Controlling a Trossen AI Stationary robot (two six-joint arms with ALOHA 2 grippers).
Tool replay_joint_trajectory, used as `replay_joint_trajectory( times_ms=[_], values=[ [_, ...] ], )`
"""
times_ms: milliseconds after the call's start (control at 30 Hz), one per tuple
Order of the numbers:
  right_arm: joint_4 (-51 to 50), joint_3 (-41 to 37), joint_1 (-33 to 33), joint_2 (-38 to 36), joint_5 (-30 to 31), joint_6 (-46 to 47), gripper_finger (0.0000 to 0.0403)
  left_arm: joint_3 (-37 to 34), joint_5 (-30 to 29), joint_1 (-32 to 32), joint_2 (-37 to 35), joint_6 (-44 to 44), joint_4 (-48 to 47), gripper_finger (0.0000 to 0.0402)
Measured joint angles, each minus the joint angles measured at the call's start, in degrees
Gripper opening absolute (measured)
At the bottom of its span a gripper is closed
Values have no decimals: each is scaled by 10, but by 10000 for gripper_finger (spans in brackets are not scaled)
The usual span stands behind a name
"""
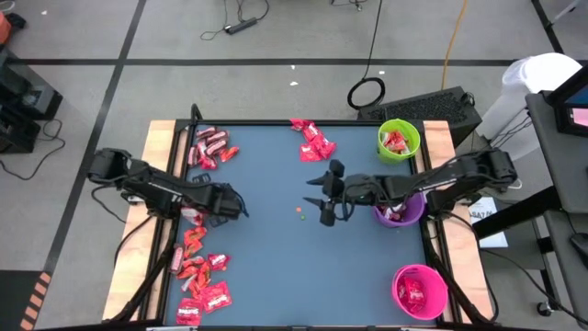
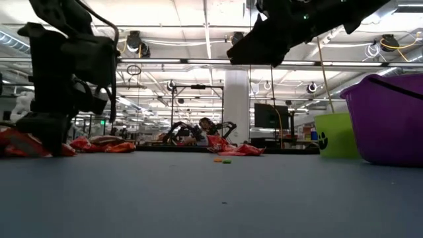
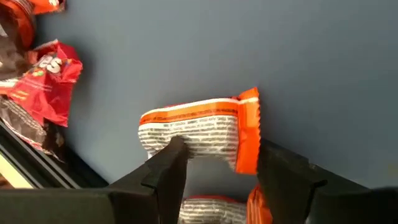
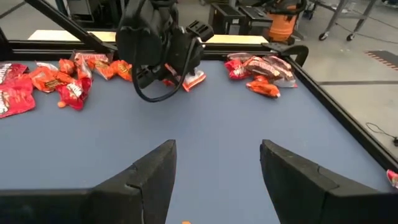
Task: Organize candy in baskets
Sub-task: Put the orange chocolate bar into the green bucket
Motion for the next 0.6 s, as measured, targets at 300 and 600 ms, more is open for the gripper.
replay_joint_trajectory(
  times_ms=[300,600],
  values=[
    [29,0,0,27,2,16,219,4,3,9,7,25,11,81],
    [35,0,0,27,-1,10,219,49,0,-22,-24,83,51,11]
  ],
)
